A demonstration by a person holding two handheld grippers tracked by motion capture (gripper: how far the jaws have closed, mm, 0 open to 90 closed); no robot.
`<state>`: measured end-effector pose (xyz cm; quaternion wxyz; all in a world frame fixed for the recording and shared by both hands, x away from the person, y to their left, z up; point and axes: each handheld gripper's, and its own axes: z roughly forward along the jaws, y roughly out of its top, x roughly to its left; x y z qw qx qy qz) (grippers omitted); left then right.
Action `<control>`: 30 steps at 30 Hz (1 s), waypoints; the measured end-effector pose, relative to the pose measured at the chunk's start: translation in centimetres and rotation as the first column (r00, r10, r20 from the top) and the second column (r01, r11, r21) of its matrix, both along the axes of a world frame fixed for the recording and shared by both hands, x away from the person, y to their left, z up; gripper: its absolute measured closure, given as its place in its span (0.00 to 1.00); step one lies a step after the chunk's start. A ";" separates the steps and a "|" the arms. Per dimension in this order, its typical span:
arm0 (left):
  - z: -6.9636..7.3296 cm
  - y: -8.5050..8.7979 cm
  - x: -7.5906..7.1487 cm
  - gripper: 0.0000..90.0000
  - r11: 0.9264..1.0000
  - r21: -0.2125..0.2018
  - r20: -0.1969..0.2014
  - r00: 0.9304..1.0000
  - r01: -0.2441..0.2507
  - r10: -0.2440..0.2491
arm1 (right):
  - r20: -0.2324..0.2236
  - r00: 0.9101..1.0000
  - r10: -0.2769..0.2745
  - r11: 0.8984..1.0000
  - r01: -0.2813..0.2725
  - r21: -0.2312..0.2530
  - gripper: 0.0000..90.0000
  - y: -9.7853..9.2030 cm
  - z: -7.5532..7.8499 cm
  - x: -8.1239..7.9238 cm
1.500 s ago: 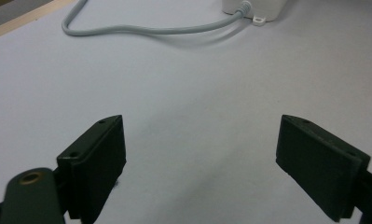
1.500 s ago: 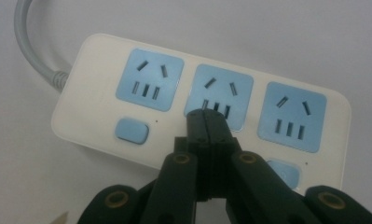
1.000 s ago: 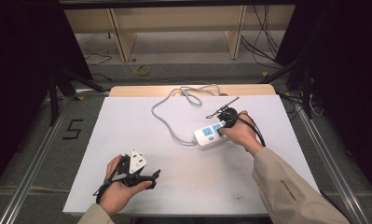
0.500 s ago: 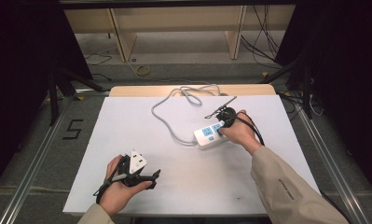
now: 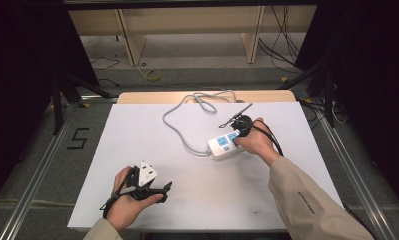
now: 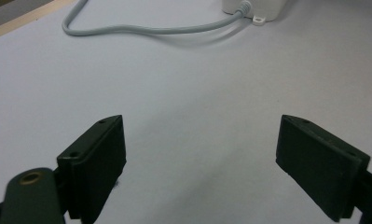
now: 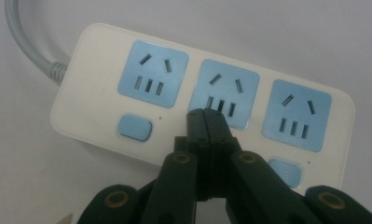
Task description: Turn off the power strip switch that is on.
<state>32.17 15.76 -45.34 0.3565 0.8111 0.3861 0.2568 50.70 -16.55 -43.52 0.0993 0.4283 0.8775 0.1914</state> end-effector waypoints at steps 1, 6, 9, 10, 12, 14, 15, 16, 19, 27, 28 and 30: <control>0.0 0.0 0.0 0.17 1.000 -0.001 0.001 1.000 0.000 0.000 | 0.000 1.000 0.000 1.000 0.000 -0.001 1.00 0.0 0.0 0.0; 0.0 0.0 0.0 0.17 1.000 -0.001 0.000 1.000 -0.001 0.001 | -0.019 1.000 -0.008 1.000 0.008 0.015 1.00 -0.2 -0.1 0.2; 0.0 0.0 0.0 0.17 1.000 -0.001 0.001 1.000 -0.001 0.001 | -0.022 1.000 -0.007 1.000 0.008 0.019 1.00 -0.2 -0.1 0.2; 0.0 0.0 0.0 0.17 1.000 -0.001 0.000 1.000 -0.001 0.001 | -0.022 1.000 -0.009 1.000 0.010 0.019 1.00 -0.2 -0.1 0.2; 0.0 0.0 0.0 0.17 1.000 -0.001 0.002 1.000 -0.001 0.001 | -0.019 1.000 -0.008 1.000 0.008 0.021 1.00 -0.2 -0.1 0.2; 0.0 0.0 0.0 0.17 1.000 -0.001 0.002 1.000 0.001 -0.001 | -0.023 1.000 -0.010 1.000 0.010 0.024 1.00 -0.3 -0.1 0.2; 0.0 0.0 0.0 0.17 1.000 0.000 0.002 1.000 0.001 -0.001 | -0.025 1.000 -0.013 1.000 0.013 0.025 1.00 -0.3 -0.1 0.2; 0.0 0.0 0.0 0.17 1.000 -0.001 0.002 1.000 0.001 -0.001 | -0.026 1.000 -0.012 1.000 0.013 0.026 1.00 -0.3 -0.1 0.2; 0.0 -0.1 0.0 0.17 1.000 0.000 0.001 1.000 0.000 0.000 | -0.024 1.000 -0.010 1.000 0.011 0.026 1.00 -0.3 -0.1 0.2; 0.0 -0.1 0.0 0.17 1.000 0.000 0.000 1.000 0.001 -0.001 | -0.022 1.000 -0.016 0.999 0.016 0.039 1.00 -0.5 -0.1 0.2; 0.0 -0.1 0.0 0.17 1.000 0.001 -0.001 1.000 0.002 -0.002 | -0.023 1.000 -0.016 0.999 0.017 0.040 1.00 -0.5 -0.1 0.2; 0.0 -0.1 0.0 0.17 1.000 0.000 -0.001 1.000 0.003 -0.003 | -0.022 1.000 -0.015 0.999 0.016 0.041 1.00 -0.5 -0.1 0.2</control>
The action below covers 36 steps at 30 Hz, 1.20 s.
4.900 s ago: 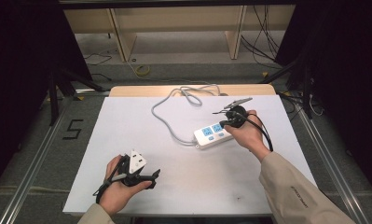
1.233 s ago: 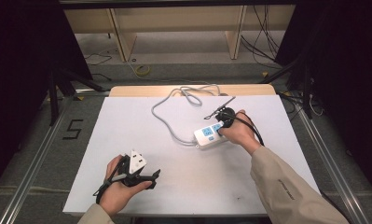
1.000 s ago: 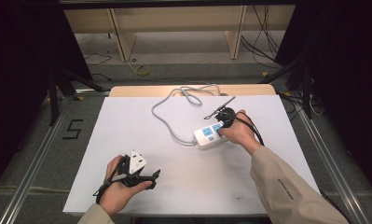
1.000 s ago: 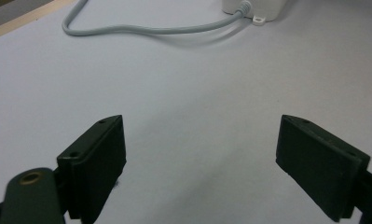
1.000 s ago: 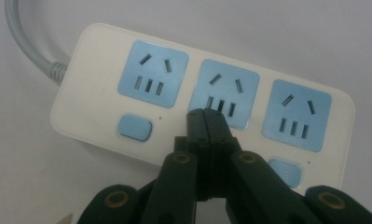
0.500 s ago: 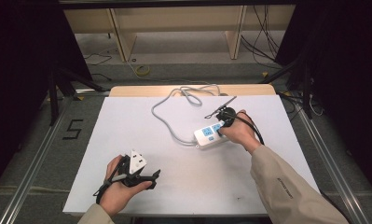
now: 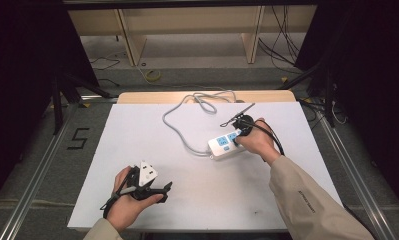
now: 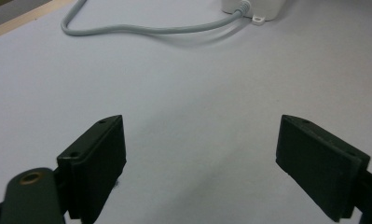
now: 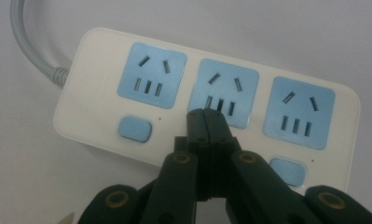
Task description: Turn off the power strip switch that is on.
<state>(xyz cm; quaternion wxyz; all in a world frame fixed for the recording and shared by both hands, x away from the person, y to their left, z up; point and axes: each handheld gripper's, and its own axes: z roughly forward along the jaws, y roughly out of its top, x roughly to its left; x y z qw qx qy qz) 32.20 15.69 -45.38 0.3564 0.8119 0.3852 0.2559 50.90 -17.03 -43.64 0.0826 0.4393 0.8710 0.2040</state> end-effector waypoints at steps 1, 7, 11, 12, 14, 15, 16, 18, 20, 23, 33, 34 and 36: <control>0.0 0.0 0.0 0.17 1.000 -0.001 0.001 1.000 0.000 0.000 | 0.002 1.000 0.001 1.000 -0.001 0.001 1.00 0.0 0.0 0.0; 0.0 0.0 0.0 0.17 1.000 0.000 0.003 1.000 0.000 0.000 | 0.005 1.000 -0.003 1.000 0.003 0.000 1.00 0.0 0.0 -0.1; 0.0 0.0 0.0 0.17 1.000 0.000 0.001 1.000 0.000 0.000 | 0.005 1.000 -0.005 1.000 0.005 0.001 1.00 0.0 0.0 -0.1; 0.0 0.0 0.0 0.17 1.000 0.002 0.001 1.000 -0.001 0.001 | 0.005 1.000 -0.006 1.000 0.006 0.001 1.00 0.0 0.0 -0.1; 0.0 0.0 0.0 0.17 1.000 0.001 0.001 1.000 0.000 0.000 | 0.006 1.000 -0.008 1.000 0.008 0.002 1.00 0.0 0.0 -0.1; 0.0 0.0 0.0 0.17 1.000 0.002 0.002 1.000 0.000 0.000 | 0.007 1.000 -0.010 1.000 0.010 0.003 1.00 0.0 0.0 -0.2; 0.0 0.0 0.0 0.17 1.000 0.001 0.002 1.000 0.001 -0.001 | 0.009 1.000 -0.010 1.000 0.010 0.003 1.00 0.0 0.0 -0.2; 0.0 0.0 0.0 0.17 1.000 0.001 0.002 1.000 -0.001 0.001 | 0.011 1.000 -0.008 1.000 0.008 0.003 1.00 0.0 0.0 -0.2; 0.0 0.0 0.0 0.17 1.000 0.002 0.002 1.000 -0.001 0.001 | 0.009 1.000 -0.009 1.000 0.009 0.005 1.00 0.0 0.0 -0.2; 0.0 0.0 0.0 0.17 1.000 0.000 0.003 1.000 -0.001 0.001 | 0.010 1.000 -0.011 1.000 0.010 0.005 1.00 0.0 0.0 -0.2; 0.0 0.0 0.0 0.17 1.000 0.000 0.002 1.000 -0.002 0.002 | 0.013 1.000 -0.010 1.000 0.010 0.003 1.00 0.0 0.0 -0.2; 0.0 0.0 0.0 0.17 1.000 0.001 0.002 1.000 -0.002 0.002 | 0.013 1.000 -0.009 1.000 0.009 0.002 1.00 0.0 0.0 -0.2; 0.0 0.0 0.0 0.17 1.000 0.001 0.001 1.000 0.000 0.000 | 0.014 1.000 -0.009 1.000 0.009 0.001 1.00 0.0 0.0 -0.2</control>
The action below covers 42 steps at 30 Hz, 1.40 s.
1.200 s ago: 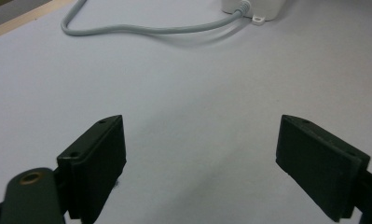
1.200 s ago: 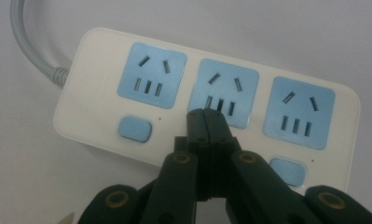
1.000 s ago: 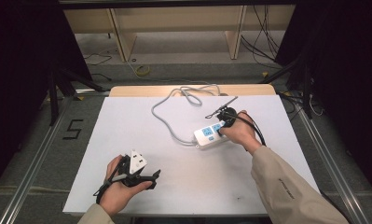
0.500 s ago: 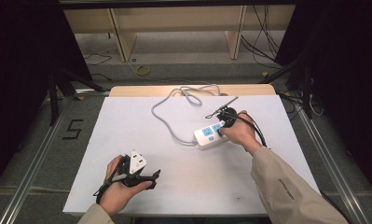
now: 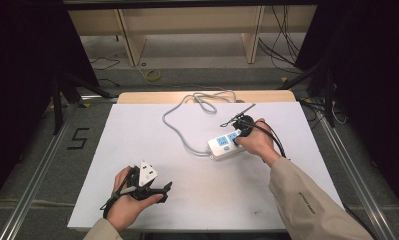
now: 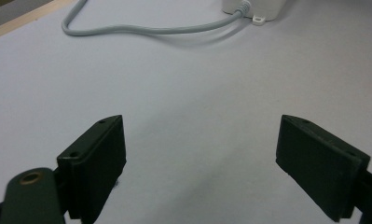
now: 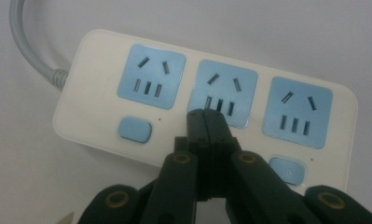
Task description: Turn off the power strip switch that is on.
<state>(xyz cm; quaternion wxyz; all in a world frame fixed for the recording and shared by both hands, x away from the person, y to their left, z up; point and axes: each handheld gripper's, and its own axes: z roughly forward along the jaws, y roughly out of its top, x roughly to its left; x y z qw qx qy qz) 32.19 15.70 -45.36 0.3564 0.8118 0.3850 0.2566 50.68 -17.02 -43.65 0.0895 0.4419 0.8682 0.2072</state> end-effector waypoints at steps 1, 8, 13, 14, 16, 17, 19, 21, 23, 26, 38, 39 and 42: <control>0.0 0.0 0.0 0.17 1.000 0.000 0.000 1.000 0.000 0.000 | 0.000 1.000 0.000 1.000 0.000 0.000 1.00 0.0 0.0 0.0; 0.0 0.0 0.0 0.17 1.000 0.001 -0.001 1.000 -0.001 0.001 | 0.001 1.000 0.002 1.000 -0.002 -0.001 1.00 -0.1 0.0 0.0; 0.0 0.0 0.0 0.17 1.000 0.001 -0.001 1.000 -0.001 0.001 | 0.003 1.000 0.000 1.000 0.000 -0.002 1.00 -0.1 0.0 0.0; 0.0 0.0 0.0 0.17 1.000 0.001 -0.001 1.000 -0.001 0.001 | 0.003 1.000 -0.002 1.000 0.002 -0.003 1.00 -0.1 0.0 0.0; 0.0 0.0 0.0 0.17 1.000 0.000 0.000 1.000 -0.001 0.001 | 0.010 1.000 -0.002 1.000 0.002 0.011 1.00 -0.2 0.2 0.0; 0.0 0.0 0.0 0.17 1.000 -0.001 -0.001 1.000 -0.001 0.001 | 0.009 1.000 -0.002 1.000 0.002 0.002 1.00 -0.2 0.4 0.0; 0.0 0.0 0.0 0.17 1.000 -0.001 -0.001 1.000 0.000 0.000 | 0.013 1.000 0.002 1.000 -0.002 -0.001 1.00 -0.3 0.4 0.0; 0.0 0.0 0.0 0.17 1.000 0.000 -0.002 1.000 -0.001 0.001 | 0.030 1.000 0.001 1.000 -0.001 0.004 1.00 -0.4 0.3 -0.2; 0.0 0.0 0.1 0.17 1.000 0.000 -0.004 1.000 -0.002 0.002 | 0.050 0.999 0.001 1.000 -0.002 0.020 1.00 -0.5 0.4 -0.3; 0.0 0.0 0.0 0.17 1.000 -0.001 -0.002 1.000 -0.001 0.001 | 0.073 0.997 0.001 1.000 -0.003 0.030 1.00 -0.8 0.6 -0.4; 0.0 0.0 0.0 0.17 1.000 -0.001 -0.003 1.000 -0.005 0.005 | 0.095 0.995 0.006 0.998 -0.012 0.067 0.91 -1.6 1.4 -1.1; 0.0 0.0 0.0 0.17 1.000 0.000 -0.004 1.000 -0.004 0.004 | 0.097 0.995 0.009 0.997 -0.016 0.069 0.89 -1.7 1.5 -1.2; 0.0 0.1 0.0 0.17 1.000 0.001 -0.004 1.000 -0.005 0.005 | 0.094 0.995 0.019 0.996 -0.027 0.085 0.83 -2.0 1.6 -1.5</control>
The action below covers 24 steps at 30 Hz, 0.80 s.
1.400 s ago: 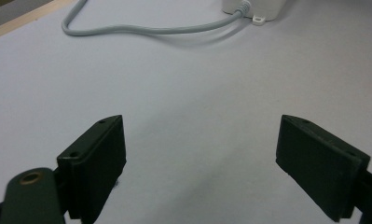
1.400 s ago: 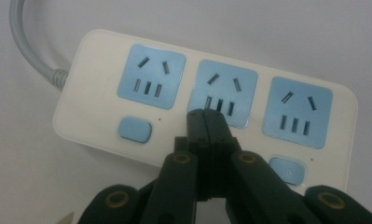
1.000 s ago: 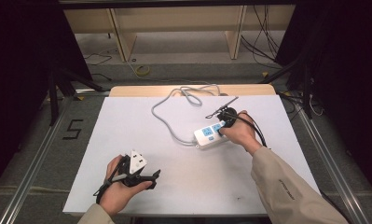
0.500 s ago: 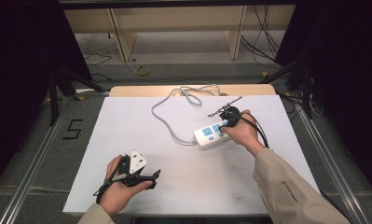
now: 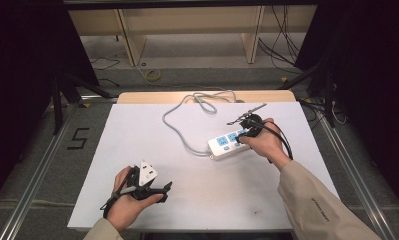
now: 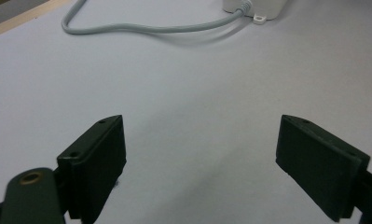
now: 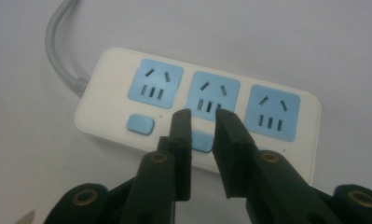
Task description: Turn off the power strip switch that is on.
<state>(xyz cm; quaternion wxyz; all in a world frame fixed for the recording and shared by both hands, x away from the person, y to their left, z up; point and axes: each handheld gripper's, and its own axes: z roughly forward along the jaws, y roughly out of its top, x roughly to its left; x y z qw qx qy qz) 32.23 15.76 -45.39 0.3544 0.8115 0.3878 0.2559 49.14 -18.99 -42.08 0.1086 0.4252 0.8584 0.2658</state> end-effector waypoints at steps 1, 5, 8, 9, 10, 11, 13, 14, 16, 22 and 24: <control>0.0 0.0 0.0 0.17 1.000 0.000 0.000 1.000 0.000 0.000 | 0.002 1.000 -0.003 1.000 0.003 0.004 0.82 -0.1 0.0 -0.1; 0.0 0.0 0.0 0.17 1.000 0.000 0.000 1.000 -0.001 0.001 | 0.008 1.000 -0.009 1.000 0.008 0.017 0.75 -0.7 0.0 -0.6; 0.0 0.0 0.0 0.17 1.000 -0.001 -0.002 1.000 -0.001 0.001 | 0.008 1.000 -0.014 0.999 0.014 0.032 0.68 -1.0 0.1 -0.9; 0.0 0.0 0.0 0.17 1.000 -0.001 -0.003 1.000 -0.001 0.001 | 0.008 1.000 -0.014 0.999 0.014 0.032 0.67 -1.1 0.1 -1.0; 0.0 0.0 0.0 0.17 1.000 -0.001 -0.001 1.000 -0.002 0.002 | 0.011 1.000 -0.015 0.999 0.015 0.038 0.65 -1.2 0.2 -1.2; -0.1 0.0 0.0 0.17 1.000 -0.001 -0.002 1.000 -0.003 0.003 | 0.016 1.000 -0.014 0.999 0.013 0.040 0.64 -1.2 0.2 -1.3; -0.1 0.0 0.0 0.17 1.000 0.000 -0.002 1.000 -0.003 0.003 | 0.024 1.000 -0.014 0.999 0.013 0.048 0.61 -1.4 0.3 -1.7; -0.1 0.0 0.0 0.17 1.000 0.000 -0.002 1.000 -0.003 0.003 | 0.030 1.000 -0.007 0.999 0.005 0.053 0.60 -1.5 0.3 -1.9; -0.1 0.0 0.0 0.17 1.000 -0.001 -0.004 1.000 -0.002 0.002 | 0.037 0.999 0.003 0.998 -0.006 0.067 0.56 -1.6 0.3 -2.3; -0.1 0.0 0.0 0.17 1.000 0.001 -0.004 1.000 -0.003 0.003 | 0.076 0.997 0.023 0.996 -0.029 0.080 0.51 -2.4 0.6 -3.7; -0.1 0.0 0.0 0.17 1.000 0.001 -0.005 1.000 -0.003 0.003 | 0.089 0.996 0.032 0.996 -0.039 0.077 0.50 -2.6 0.8 -4.1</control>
